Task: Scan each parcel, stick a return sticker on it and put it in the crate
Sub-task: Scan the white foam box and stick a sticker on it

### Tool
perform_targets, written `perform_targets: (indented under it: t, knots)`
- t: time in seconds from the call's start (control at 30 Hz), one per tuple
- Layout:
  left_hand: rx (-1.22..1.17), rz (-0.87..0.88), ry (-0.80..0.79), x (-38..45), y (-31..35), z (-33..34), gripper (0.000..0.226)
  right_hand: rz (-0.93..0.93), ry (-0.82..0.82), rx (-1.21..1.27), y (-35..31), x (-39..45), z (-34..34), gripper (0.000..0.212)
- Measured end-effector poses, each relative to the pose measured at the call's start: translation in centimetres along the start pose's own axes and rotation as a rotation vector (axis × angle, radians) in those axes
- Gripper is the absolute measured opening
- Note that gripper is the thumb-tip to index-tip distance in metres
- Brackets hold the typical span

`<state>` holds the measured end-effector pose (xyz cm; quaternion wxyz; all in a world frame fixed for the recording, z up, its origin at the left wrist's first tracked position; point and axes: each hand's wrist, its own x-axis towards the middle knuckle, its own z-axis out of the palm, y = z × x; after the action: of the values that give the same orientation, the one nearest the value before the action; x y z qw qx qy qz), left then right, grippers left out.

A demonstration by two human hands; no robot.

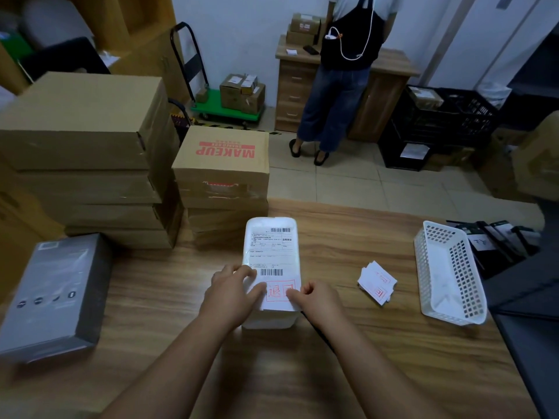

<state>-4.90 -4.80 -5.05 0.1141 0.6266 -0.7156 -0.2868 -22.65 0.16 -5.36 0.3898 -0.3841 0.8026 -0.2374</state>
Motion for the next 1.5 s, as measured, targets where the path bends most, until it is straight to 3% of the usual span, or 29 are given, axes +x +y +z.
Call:
perform_targets:
  t: [0.17,0.27,0.37,0.43,0.63,0.73,0.9,1.03,1.17,1.3,1.5]
  knots:
    - [0.019,0.02,0.042,0.5,0.5,0.8,0.041,-0.079,0.093,-0.262,-0.3,-0.4,-0.2,0.035]
    - [0.04,0.08,0.07,0.6,-0.1,0.9,0.037,-0.053,0.153,-0.215,0.3,0.1,-1.1,0.059]
    - [0.021,0.255,0.138,0.8,-0.6,1.1,0.023,-0.232,0.117,-0.191,0.6,0.4,-1.3,0.037]
    - [0.074,0.41,0.186,1.0,-1.1,1.4,0.011,-0.375,0.054,-0.2,1.0,0.5,-0.7,0.035]
    - [0.276,0.512,0.101,0.6,-2.8,1.2,0.046,-0.441,0.031,-0.155,3.1,0.3,-0.4,0.042]
    - [0.294,0.512,0.043,0.2,-3.6,1.6,0.062,-0.456,-0.025,-0.18,4.0,-0.1,-1.0,0.051]
    - [0.208,0.48,0.03,-0.5,-5.5,2.5,0.092,-0.491,-0.145,-0.407,6.7,0.5,-1.5,0.046]
    - [0.01,0.32,0.015,-0.6,-6.4,1.8,0.124,-0.367,-0.104,-0.265,6.0,0.8,-1.5,0.062]
    - [-0.25,0.173,-0.074,0.0,-5.9,1.8,0.115,-0.385,-0.185,-0.111,2.7,2.0,-0.6,0.092]
    - [-0.459,0.144,-0.095,0.1,-5.0,1.8,0.096,-0.436,-0.17,0.025,2.0,2.1,-0.1,0.089]
    - [-0.458,0.177,-0.005,-3.7,-4.6,0.4,0.104,-0.573,-0.163,0.098,3.3,-0.3,-1.0,0.087]
